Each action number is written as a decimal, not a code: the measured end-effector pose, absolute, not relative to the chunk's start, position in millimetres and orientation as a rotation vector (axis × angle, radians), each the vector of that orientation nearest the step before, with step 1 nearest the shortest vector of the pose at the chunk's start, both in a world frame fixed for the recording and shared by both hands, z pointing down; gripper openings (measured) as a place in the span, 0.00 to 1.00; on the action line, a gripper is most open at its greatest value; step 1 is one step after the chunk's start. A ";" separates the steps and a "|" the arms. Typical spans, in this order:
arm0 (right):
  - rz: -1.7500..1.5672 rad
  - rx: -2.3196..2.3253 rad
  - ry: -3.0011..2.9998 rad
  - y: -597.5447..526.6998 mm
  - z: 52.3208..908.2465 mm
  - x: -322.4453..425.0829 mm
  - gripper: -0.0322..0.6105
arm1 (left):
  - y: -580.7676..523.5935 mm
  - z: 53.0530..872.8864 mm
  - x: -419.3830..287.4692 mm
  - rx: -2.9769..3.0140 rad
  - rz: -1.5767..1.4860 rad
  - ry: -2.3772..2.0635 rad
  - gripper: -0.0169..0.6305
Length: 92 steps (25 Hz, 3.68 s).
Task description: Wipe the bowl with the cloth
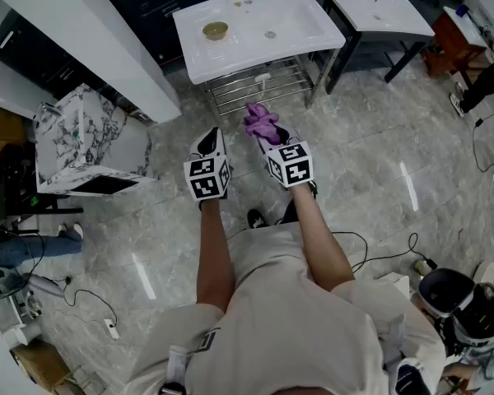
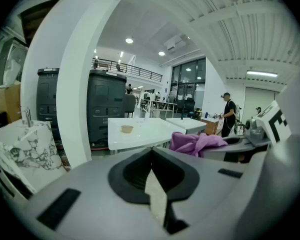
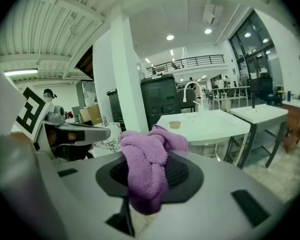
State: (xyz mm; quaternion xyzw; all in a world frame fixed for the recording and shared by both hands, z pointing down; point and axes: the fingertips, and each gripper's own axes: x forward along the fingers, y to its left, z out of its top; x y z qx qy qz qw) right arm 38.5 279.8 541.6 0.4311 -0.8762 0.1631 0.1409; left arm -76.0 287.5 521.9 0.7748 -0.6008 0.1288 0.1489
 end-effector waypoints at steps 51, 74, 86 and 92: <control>0.663 0.907 -2.635 -72.7 552.4 -18.1 0.23 | -40.4 537.0 -147.4 1.979 0.402 -1.803 0.04; 0.660 0.902 -2.598 -175.5 559.9 -51.7 0.23 | -151.3 634.8 -188.1 1.761 0.391 -1.406 0.04; 0.590 0.842 -2.520 -185.4 584.6 -57.1 0.23 | -193.4 680.9 -180.3 1.716 0.485 -1.208 0.19; 0.598 0.872 -2.518 -194.9 580.0 -53.6 0.23 | -200.4 694.5 -169.1 1.712 0.562 -1.124 0.20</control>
